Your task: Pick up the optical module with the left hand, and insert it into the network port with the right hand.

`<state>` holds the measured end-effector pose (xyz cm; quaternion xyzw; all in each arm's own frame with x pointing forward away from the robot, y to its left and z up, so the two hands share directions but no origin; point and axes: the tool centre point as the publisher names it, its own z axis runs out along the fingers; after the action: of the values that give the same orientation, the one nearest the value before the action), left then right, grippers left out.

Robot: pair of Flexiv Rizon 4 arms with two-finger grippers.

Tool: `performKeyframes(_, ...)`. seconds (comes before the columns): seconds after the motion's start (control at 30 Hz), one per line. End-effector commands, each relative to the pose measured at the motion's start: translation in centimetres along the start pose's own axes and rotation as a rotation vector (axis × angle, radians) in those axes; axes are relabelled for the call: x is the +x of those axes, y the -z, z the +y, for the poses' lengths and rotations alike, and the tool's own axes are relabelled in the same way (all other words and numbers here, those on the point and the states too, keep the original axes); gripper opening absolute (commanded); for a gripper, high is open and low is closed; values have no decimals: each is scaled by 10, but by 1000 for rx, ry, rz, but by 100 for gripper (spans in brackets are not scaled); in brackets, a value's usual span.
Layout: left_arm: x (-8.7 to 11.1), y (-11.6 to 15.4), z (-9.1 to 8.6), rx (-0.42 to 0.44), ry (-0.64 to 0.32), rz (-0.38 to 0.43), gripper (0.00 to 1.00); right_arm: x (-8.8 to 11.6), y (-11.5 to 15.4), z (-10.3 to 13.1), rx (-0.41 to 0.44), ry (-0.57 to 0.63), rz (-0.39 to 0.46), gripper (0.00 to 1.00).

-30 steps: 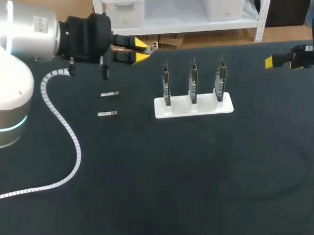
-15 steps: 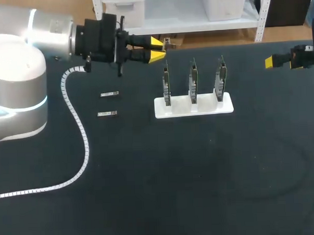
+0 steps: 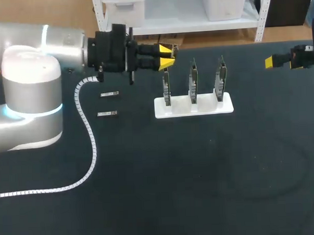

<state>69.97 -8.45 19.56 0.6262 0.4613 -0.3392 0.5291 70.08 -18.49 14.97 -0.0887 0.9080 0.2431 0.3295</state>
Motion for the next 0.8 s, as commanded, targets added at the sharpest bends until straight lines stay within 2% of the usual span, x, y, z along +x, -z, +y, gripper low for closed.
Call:
performKeyframes(0.03, 7, -4, 4, 35, 63, -21, 0, 0, 1, 1, 3, -1, 0, 100)
performKeyframes(0.1, 7, -4, 4, 30, 72, -40, 0, 0, 1, 1, 3, -1, 0, 100)
performKeyframes(0.33, 11, 7, 4, -1, 83, -33, 0, 0, 1, 1, 3, -1, 0, 100)
performKeyframes(0.53, 22, 9, 5, -33, 92, -1, 0, 0, 1, 1, 3, -1, 0, 100)
performKeyframes(0.8, 36, 10, 18, -100, 90, -11, 0, 0, 1, 1, 3, -1, 0, 100)
